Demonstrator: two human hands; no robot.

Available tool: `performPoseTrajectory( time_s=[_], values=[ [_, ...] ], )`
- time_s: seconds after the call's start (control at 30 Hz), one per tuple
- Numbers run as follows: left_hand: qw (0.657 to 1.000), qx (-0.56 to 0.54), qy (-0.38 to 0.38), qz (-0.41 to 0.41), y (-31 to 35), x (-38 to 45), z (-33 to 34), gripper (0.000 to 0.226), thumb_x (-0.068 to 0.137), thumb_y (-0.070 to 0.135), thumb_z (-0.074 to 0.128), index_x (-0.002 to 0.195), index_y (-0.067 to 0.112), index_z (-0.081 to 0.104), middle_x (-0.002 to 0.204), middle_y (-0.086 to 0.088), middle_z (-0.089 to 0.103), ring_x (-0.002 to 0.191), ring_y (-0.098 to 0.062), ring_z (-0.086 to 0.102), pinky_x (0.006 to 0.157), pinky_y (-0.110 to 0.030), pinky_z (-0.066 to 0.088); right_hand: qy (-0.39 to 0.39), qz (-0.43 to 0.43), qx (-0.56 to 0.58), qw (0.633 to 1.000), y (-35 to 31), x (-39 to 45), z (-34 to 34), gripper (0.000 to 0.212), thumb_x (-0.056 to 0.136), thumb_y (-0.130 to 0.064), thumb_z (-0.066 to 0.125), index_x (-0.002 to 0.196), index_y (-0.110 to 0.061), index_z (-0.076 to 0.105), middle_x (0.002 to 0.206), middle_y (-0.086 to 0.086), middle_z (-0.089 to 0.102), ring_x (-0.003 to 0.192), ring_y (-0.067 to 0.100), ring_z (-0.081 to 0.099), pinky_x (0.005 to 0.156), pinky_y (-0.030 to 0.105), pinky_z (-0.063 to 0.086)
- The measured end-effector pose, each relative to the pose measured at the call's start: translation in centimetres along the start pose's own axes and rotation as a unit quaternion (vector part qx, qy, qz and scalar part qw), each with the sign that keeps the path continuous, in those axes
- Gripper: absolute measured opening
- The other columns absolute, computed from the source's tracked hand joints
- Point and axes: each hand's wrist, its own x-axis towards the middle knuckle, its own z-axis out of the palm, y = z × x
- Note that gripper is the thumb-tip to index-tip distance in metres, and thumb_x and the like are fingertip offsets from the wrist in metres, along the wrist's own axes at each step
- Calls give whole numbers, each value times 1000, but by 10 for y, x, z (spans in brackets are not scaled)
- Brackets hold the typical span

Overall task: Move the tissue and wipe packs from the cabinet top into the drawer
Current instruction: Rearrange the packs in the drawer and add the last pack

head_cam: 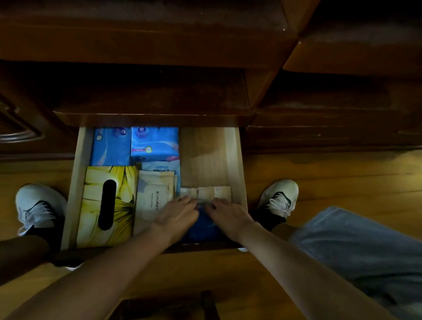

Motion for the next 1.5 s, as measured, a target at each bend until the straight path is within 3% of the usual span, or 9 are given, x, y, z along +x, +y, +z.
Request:
performPoseTrajectory(
  time_s=[0.2,0.33,0.5,0.57,0.7,0.8,0.93,1.1,1.5],
  values=[
    [994,-103,-24,-33,2,-2,-2,54,94,3,58,144,11,40,136,-15,56,122,-30,56,94,-42,51,-4,30,17,999,-5,2,-2,62,96,1,58,150,-12,33,145,16,46,125,38,58,94,50,54],
    [965,-256,-52,-35,-14,-22,-15,38,95,25,62,132,20,53,122,-4,62,110,-22,61,84,-34,50,-74,45,54,995,-10,-12,-23,58,96,-6,62,150,-13,39,142,15,52,124,35,57,95,43,52],
    [952,-269,138,-51,-49,-89,-12,30,97,37,55,123,26,63,123,4,62,111,-14,58,86,-30,47,-113,57,-15,992,-27,-37,-51,24,103,-16,47,120,-11,64,117,10,66,102,26,65,86,39,58],
    [965,-185,149,-110,-69,-123,-1,48,94,58,46,129,27,58,133,5,56,124,-17,51,96,-34,44,-46,65,-51,996,-34,-46,-52,24,104,-20,45,114,-14,67,115,8,65,103,24,62,83,39,56],
    [979,-146,-3,-145,-92,-183,18,110,66,92,47,152,25,31,159,-1,22,144,-25,25,111,-45,36,81,14,-25,996,-43,-58,-39,42,103,-53,40,114,-22,66,120,1,60,113,22,56,80,38,49],
    [982,-108,-82,-128,-80,-196,30,100,79,63,69,156,21,23,164,-7,13,150,-30,16,114,-49,33,30,-32,-49,998,-53,-57,-20,57,94,-71,46,125,-25,60,123,-1,60,115,22,57,77,35,46],
    [990,-44,-39,-131,-70,-193,37,56,96,1,53,148,18,39,158,-8,30,147,-28,23,107,-45,43,-23,-23,-118,992,-61,-46,-12,27,100,-16,57,127,-14,60,120,9,67,109,30,65,86,42,54],
    [991,-60,-1,-122,-70,-195,31,41,98,2,48,135,17,55,152,-6,39,137,-29,37,101,-46,46,-43,-16,-126,991,-64,-47,-24,29,98,5,45,113,-11,65,105,9,67,92,27,64,73,36,42],
    [977,-105,95,-158,-95,-187,13,50,87,9,66,131,31,57,113,2,70,106,-19,64,82,-35,53,56,14,-69,996,-31,-60,-62,31,94,-34,65,125,-31,66,123,-4,69,117,21,62,98,40,48]
  ],
)
